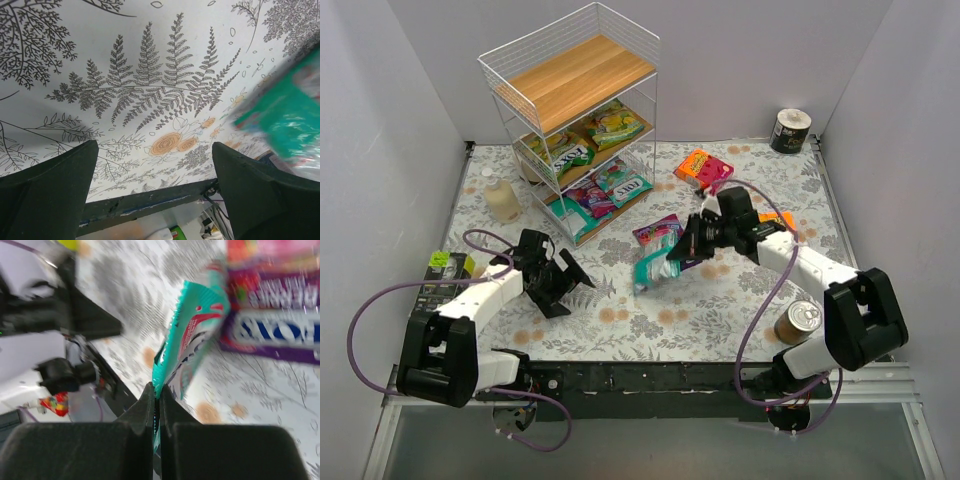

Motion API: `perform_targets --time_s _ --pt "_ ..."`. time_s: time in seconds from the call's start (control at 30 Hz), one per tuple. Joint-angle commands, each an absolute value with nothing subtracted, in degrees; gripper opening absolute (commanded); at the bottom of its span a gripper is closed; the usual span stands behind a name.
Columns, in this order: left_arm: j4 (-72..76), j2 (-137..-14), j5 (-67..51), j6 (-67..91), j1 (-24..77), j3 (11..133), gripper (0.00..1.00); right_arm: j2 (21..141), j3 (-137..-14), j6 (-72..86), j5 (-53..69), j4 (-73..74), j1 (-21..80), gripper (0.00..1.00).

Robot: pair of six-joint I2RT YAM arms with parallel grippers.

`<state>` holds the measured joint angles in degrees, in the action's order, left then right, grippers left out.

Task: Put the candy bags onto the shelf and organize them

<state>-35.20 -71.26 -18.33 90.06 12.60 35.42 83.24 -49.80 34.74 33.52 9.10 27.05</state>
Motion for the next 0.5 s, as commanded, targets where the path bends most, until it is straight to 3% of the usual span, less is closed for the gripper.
perform_targets --time_s 0.0,0.47 --pt "-35.3 -72.2 -16.8 90.6 12.7 37.2 0.98 78.8 -59.2 41.2 38.0 3.4 25.3 0.01" --pt "-34.3 -73.9 -16.2 89.9 12.7 36.2 0.98 80.8 -81.3 56.9 41.7 -14.7 24.3 0.01"
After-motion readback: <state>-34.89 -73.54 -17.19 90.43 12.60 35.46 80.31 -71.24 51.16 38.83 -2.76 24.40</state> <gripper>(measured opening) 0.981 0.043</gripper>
